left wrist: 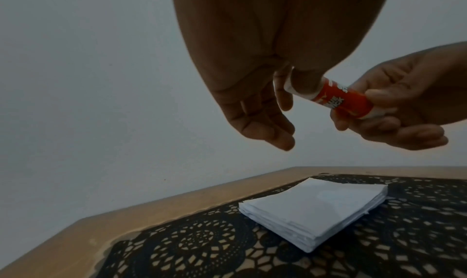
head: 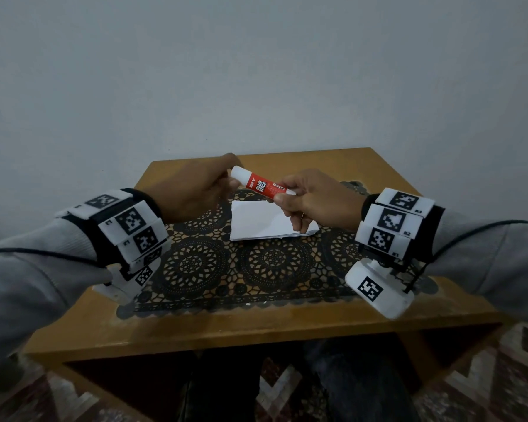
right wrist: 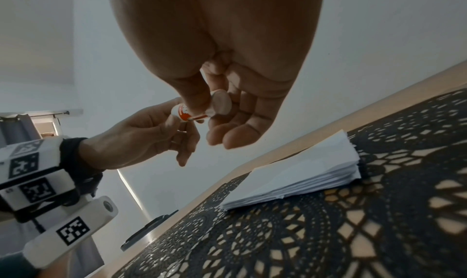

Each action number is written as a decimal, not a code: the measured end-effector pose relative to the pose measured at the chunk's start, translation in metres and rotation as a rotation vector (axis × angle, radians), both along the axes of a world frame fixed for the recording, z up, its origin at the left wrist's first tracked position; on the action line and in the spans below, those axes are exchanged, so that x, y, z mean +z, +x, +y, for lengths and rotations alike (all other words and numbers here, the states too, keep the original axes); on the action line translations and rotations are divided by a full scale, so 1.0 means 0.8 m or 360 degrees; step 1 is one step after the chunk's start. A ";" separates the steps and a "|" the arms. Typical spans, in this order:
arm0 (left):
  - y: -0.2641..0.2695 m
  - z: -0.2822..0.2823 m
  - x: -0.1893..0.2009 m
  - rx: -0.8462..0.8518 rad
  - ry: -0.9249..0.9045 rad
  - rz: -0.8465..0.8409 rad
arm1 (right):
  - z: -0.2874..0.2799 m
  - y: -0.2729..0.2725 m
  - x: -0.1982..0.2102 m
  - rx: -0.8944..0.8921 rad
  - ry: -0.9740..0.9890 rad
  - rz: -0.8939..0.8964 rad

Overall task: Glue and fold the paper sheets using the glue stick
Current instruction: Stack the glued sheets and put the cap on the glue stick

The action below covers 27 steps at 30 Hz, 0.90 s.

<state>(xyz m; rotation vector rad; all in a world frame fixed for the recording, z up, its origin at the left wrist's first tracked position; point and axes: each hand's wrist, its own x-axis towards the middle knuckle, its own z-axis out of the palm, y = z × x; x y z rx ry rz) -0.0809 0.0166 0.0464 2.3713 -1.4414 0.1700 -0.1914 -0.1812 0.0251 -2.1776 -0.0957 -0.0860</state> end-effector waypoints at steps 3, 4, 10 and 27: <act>-0.001 -0.002 0.000 -0.0004 -0.0045 -0.0060 | -0.004 0.000 0.004 0.0004 0.0008 0.0003; 0.000 -0.002 0.000 -0.0007 -0.0058 -0.0074 | -0.004 0.000 0.004 0.0001 0.0013 0.0005; -0.003 -0.004 -0.004 0.0072 -0.0030 -0.0053 | -0.010 0.001 0.002 -0.0017 -0.0203 -0.0071; -0.008 -0.009 -0.002 0.0101 -0.0020 -0.0114 | -0.021 0.006 0.001 0.0039 -0.0364 -0.0137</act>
